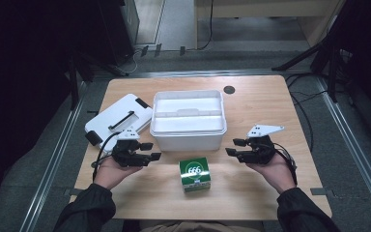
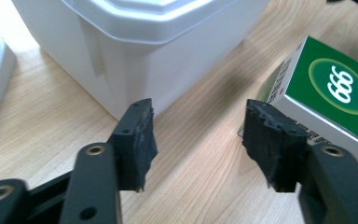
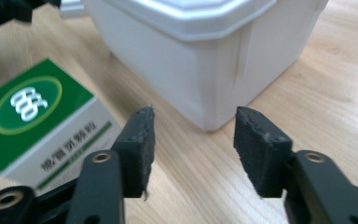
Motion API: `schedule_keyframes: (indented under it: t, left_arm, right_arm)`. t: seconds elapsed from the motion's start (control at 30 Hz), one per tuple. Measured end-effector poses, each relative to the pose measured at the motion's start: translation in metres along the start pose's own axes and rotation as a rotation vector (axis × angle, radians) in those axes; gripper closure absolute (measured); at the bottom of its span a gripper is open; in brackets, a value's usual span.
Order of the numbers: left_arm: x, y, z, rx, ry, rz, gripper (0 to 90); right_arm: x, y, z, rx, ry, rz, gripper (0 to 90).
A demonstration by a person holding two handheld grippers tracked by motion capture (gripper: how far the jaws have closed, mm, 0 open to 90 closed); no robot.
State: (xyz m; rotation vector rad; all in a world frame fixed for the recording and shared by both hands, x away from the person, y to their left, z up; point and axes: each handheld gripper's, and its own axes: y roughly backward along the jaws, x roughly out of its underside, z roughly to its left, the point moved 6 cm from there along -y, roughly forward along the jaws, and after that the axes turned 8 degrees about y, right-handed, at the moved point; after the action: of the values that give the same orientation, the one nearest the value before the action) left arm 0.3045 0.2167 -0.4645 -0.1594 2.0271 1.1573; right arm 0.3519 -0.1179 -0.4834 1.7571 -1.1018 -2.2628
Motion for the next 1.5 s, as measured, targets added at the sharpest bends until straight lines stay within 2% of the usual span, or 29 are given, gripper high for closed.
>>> schedule_keyframes:
  t: [0.1, 0.23, 0.37, 0.43, 0.53, 0.67, 0.8, 0.9, 1.03, 1.3, 1.5]
  left_arm:
    - [0.003, -0.001, 0.001, -0.020, -0.016, 0.008, 45.9]
    - [0.007, -0.006, 0.001, -0.021, -0.021, 0.060, 46.8]
    - [0.006, -0.007, 0.000, -0.006, -0.008, 0.068, 45.9]
    - [0.006, -0.007, 0.001, -0.005, -0.008, 0.070, 45.3]
    - [0.006, -0.006, 0.002, -0.003, 0.010, 0.066, 44.8]
    - [0.006, -0.006, 0.000, 0.008, 0.018, 0.070, 44.6]
    - [0.007, -0.006, -0.002, 0.014, 0.019, 0.073, 43.8]
    - [0.006, -0.007, -0.003, 0.021, 0.018, 0.072, 43.3]
    - [0.006, -0.007, -0.002, 0.021, 0.026, 0.073, 43.3]
    - [0.001, -0.002, 0.003, 0.022, 0.048, 0.056, 43.7]
    - [-0.001, -0.004, 0.006, 0.019, 0.047, 0.059, 43.6]
  right_arm:
    - [0.003, -0.002, -0.001, -0.022, -0.009, 0.007, 52.2]
    - [0.008, -0.006, -0.001, -0.038, -0.001, 0.034, 53.4]
    - [0.012, -0.009, -0.003, -0.046, 0.011, 0.041, 53.3]
    - [0.012, -0.008, -0.005, -0.055, -0.012, 0.045, 53.7]
    - [0.009, -0.005, -0.009, -0.037, -0.004, 0.039, 54.6]
    - [0.004, 0.000, -0.015, -0.034, -0.056, 0.018, 54.7]
    - [0.001, 0.002, -0.017, -0.040, -0.048, 0.035, 54.7]
    - [-0.005, 0.005, -0.021, -0.053, -0.057, 0.028, 55.1]
    - [-0.015, 0.012, -0.027, -0.049, -0.039, 0.036, 54.6]
    - [-0.039, 0.025, -0.036, -0.079, -0.026, 0.026, 54.9]
    - [-0.065, 0.035, -0.046, -0.087, 0.011, 0.037, 56.5]
